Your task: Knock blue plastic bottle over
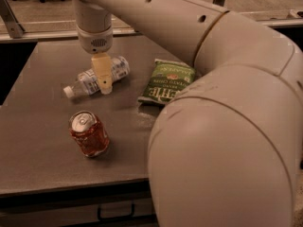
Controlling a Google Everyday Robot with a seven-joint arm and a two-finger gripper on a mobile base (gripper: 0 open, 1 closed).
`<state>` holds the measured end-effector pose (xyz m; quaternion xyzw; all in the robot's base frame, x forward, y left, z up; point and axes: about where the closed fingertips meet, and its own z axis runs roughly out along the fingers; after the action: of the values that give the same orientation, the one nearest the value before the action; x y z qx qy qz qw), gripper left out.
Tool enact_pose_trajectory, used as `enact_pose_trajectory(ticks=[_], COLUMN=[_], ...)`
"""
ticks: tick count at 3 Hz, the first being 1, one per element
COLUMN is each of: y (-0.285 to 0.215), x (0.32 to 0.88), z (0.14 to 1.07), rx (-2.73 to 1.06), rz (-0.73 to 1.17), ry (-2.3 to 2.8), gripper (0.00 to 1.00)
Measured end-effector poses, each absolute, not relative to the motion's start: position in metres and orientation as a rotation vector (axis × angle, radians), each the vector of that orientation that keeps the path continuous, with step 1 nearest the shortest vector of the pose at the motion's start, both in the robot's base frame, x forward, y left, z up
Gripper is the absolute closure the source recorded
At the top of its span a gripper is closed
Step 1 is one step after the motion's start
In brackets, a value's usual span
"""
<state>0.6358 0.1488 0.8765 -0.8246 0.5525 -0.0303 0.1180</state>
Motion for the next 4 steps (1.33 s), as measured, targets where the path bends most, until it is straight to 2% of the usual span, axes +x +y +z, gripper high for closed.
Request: enact_pose_trajectory(ticks=[2, 4], y=[0.133, 0.071], x=[0.641, 0.651], z=[0.899, 0.969], rx=[-2.279, -1.751], rz=[0.006, 0.304], ry=[1.639, 1.649], gripper=[0.00, 0.00])
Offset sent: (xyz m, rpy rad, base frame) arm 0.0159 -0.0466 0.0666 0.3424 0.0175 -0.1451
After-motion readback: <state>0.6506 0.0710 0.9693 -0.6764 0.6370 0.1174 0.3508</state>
